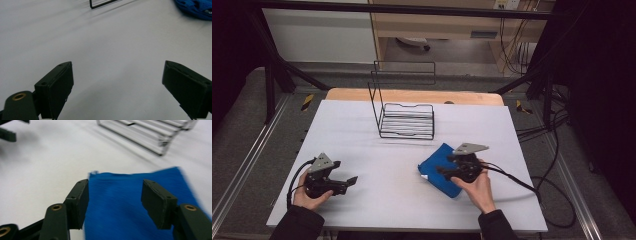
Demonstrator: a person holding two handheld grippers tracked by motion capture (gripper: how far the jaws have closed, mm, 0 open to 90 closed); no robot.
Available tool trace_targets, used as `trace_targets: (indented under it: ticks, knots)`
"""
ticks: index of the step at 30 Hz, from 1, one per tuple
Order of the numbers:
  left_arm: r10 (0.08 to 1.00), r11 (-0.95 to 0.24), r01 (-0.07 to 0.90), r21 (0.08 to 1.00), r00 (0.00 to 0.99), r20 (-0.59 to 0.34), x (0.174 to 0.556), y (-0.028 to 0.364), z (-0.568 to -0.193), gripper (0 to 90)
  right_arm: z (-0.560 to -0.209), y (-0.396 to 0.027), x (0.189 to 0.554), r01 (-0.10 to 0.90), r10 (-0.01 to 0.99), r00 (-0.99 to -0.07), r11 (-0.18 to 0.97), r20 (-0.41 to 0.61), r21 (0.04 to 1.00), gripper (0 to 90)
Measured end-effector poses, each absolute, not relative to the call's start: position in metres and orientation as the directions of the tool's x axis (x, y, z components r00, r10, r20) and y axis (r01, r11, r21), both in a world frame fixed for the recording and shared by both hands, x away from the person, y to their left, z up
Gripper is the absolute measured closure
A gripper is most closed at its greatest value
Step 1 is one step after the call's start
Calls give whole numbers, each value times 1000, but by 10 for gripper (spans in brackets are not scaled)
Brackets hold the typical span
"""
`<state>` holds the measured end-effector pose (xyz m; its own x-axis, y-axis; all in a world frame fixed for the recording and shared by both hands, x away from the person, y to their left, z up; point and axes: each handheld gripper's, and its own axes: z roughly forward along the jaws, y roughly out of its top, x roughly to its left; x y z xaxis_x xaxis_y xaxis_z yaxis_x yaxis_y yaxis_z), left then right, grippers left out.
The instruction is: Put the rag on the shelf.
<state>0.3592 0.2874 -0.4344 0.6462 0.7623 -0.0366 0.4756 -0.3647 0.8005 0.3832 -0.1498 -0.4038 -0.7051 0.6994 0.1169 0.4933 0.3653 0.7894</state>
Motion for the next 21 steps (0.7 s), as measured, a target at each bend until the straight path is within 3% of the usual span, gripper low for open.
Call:
trace_targets:
  ticks: [5,10,16,21]
  knots:
    - [760,-366,472,802,649,-35,359,287,-434,104,-420,-113,387,500,663,-739,420,120,757,432]
    - [759,-366,472,802,650,-36,359,287,-434,105,-441,-87,396,507,681,-730,490,52,709,488]
    - [760,-367,472,801,649,-34,359,287,-434,104,-446,-87,398,487,711,-702,523,-44,700,783]
    - [760,-367,470,802,649,-33,359,288,-434,104,-440,-90,395,480,713,-700,503,-32,719,835]
